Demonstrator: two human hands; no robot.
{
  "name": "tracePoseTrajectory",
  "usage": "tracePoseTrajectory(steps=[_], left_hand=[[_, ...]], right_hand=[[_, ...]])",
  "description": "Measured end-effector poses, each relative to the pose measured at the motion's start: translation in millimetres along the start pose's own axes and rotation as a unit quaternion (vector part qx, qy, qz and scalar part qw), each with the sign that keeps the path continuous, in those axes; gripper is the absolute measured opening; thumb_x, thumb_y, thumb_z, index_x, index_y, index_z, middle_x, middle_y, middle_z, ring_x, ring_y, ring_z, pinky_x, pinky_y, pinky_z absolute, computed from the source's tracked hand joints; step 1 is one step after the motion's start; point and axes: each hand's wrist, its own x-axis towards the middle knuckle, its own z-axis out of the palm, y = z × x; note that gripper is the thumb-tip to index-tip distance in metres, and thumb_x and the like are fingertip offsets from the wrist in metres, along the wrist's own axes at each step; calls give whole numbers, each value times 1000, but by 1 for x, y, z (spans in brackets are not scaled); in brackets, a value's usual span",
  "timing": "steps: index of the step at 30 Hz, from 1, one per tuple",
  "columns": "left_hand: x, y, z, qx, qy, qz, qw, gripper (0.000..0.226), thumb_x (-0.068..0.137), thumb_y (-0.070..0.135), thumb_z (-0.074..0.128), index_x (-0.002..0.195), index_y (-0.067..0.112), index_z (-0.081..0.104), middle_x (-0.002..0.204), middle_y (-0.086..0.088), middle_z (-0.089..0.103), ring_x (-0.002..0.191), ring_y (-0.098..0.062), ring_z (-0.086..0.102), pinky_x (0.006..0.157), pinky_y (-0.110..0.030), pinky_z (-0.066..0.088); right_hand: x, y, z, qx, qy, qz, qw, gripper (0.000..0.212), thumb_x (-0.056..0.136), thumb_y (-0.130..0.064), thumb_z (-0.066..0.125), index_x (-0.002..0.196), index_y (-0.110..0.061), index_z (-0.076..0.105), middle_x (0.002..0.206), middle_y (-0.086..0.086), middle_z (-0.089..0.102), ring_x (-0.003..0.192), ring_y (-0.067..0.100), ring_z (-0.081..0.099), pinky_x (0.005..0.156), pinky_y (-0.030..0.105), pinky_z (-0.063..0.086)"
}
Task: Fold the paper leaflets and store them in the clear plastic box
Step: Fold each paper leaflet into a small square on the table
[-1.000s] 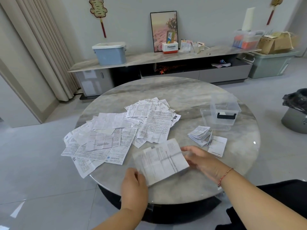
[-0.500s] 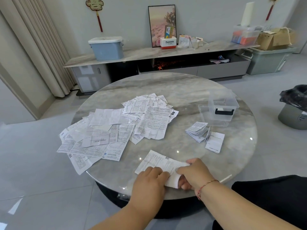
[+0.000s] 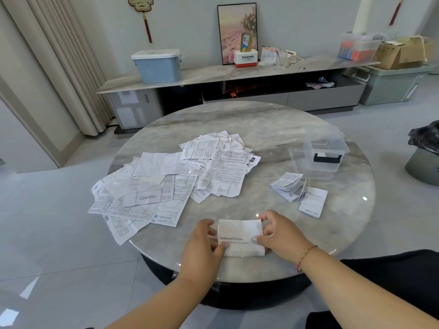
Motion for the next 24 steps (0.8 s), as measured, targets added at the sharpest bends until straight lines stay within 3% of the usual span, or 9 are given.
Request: tracePoseTrajectory(steps=[2, 4, 7, 12, 15, 18, 19, 21, 24], left_hand=[[2, -4, 2, 77, 53, 61, 994, 43, 79, 18, 73, 116, 21, 52, 110, 4, 51, 90, -10, 57, 78, -17, 45], [-1, -9, 7, 147, 83, 197, 966, 32, 73, 16, 69, 105, 16, 62, 104, -1, 57, 91, -19, 56, 78, -27, 50], [-9, -6, 16, 195, 20, 276, 941, 43, 63, 31, 53, 103, 21, 63, 100, 6, 61, 92, -13, 52, 78, -23, 49], [-3, -5, 20, 241, 14, 270, 932, 24, 69, 28, 47, 85, 25, 65, 78, 11, 61, 70, -15, 57, 57, -27, 50], [2, -8, 17, 214, 14, 267, 940, 16, 73, 24, 46, 68, 21, 61, 68, 10, 57, 63, -18, 55, 52, -32, 48], [2, -4, 11, 122, 5, 194, 973, 10, 74, 21, 52, 64, 20, 51, 63, 10, 51, 64, -15, 50, 57, -30, 45], [2, -3, 10, 99, -2, 163, 982, 10, 76, 21, 54, 66, 20, 51, 64, 10, 50, 67, -14, 49, 61, -29, 44], [3, 0, 9, 80, -17, 109, 991, 5, 81, 21, 57, 77, 21, 54, 72, 11, 52, 74, -11, 50, 67, -28, 44], [6, 6, 11, 49, -7, 54, 997, 12, 86, 23, 59, 90, 27, 49, 76, 13, 56, 76, -7, 55, 67, -24, 45]], right_hand=[[0, -4, 6, -32, 34, 36, 998, 35, 72, -24, 72, 94, -30, 46, 68, -6, 63, 63, 10, 61, 61, 27, 48], [2, -6, 13, -56, 70, 65, 994, 36, 73, -23, 69, 99, -27, 44, 77, 0, 63, 68, 19, 63, 59, 30, 52], [2, -11, 15, 9, 81, 114, 990, 31, 80, -13, 59, 104, -23, 43, 73, 7, 66, 48, 20, 61, 46, 26, 49], [-8, -24, 20, 296, 35, 203, 933, 29, 84, 7, 47, 111, -4, 41, 57, 17, 57, 33, 19, 52, 31, 20, 38], [-12, -23, 9, 187, 39, 141, 971, 44, 75, -18, 70, 111, -12, 46, 71, 3, 57, 47, 11, 54, 40, 21, 38], [-9, -14, -13, -81, 0, -88, 993, 73, 44, -56, 73, 110, -35, 49, 103, -12, 49, 92, 2, 47, 79, 16, 40], [-7, -11, -16, -114, -38, -124, 985, 66, 46, -55, 72, 107, -40, 51, 110, -15, 51, 100, 1, 45, 86, 15, 39], [-5, -9, -13, -74, -66, -117, 988, 37, 61, -38, 76, 92, -43, 55, 102, -16, 61, 95, 1, 54, 80, 15, 42], [7, -3, 2, -37, 21, -91, 995, 21, 74, -20, 72, 78, -35, 57, 80, -10, 67, 68, -1, 56, 64, 16, 42]])
